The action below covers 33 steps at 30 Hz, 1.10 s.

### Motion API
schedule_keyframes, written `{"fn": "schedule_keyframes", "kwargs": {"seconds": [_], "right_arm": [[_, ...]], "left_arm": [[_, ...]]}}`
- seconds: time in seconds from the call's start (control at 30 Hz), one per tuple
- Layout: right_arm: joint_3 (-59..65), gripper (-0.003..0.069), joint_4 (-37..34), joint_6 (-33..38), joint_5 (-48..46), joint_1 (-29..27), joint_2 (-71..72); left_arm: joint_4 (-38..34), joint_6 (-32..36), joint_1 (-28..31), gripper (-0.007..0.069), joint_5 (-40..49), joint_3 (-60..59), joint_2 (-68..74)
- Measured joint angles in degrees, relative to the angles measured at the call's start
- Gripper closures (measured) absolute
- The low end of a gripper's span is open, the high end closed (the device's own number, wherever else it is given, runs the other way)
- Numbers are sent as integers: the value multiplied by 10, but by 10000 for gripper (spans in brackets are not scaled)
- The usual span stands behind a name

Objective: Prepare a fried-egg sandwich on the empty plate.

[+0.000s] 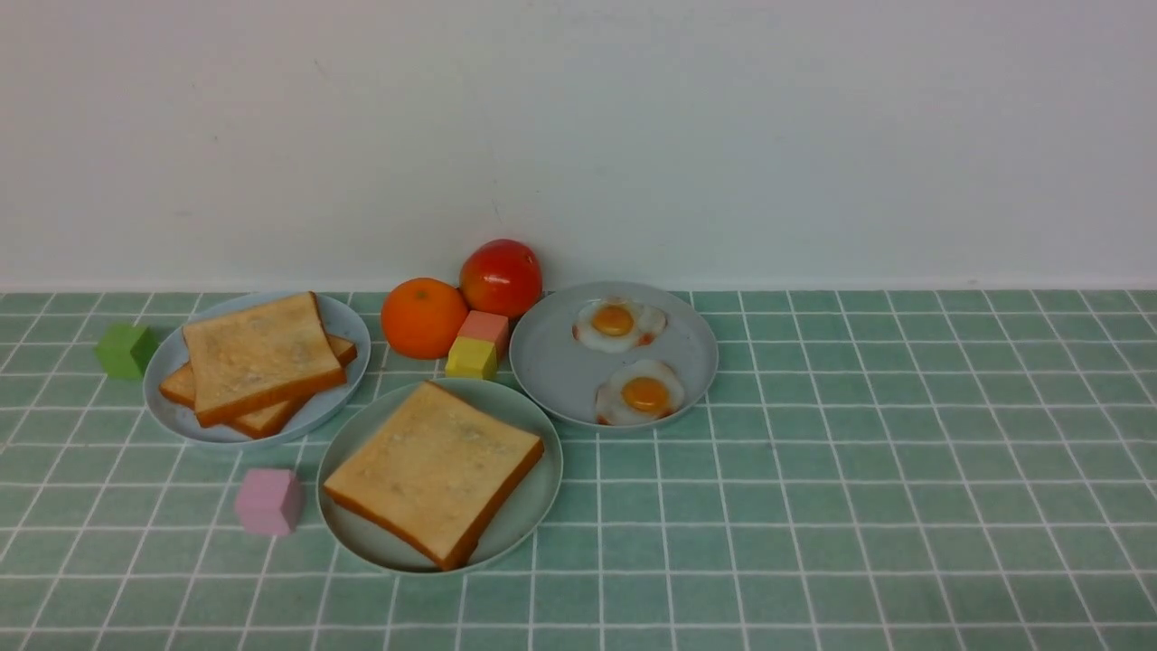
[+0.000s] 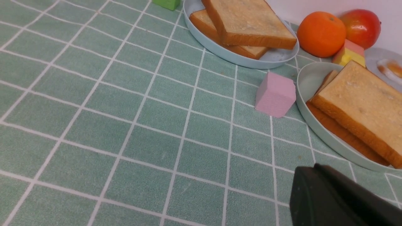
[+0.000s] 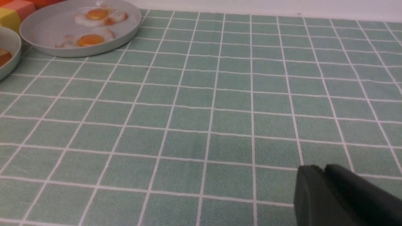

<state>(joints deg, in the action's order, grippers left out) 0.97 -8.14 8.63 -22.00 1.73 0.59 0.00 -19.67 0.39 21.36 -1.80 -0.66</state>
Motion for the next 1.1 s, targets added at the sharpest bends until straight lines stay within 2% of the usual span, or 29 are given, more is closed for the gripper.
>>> {"fn": "schedule_keyframes", "kwargs": {"seconds": [1.1], "right_arm": [[0, 551, -1, 1, 0, 0, 0]], "left_arm": [[0, 0, 0, 624, -2, 0, 0]]}}
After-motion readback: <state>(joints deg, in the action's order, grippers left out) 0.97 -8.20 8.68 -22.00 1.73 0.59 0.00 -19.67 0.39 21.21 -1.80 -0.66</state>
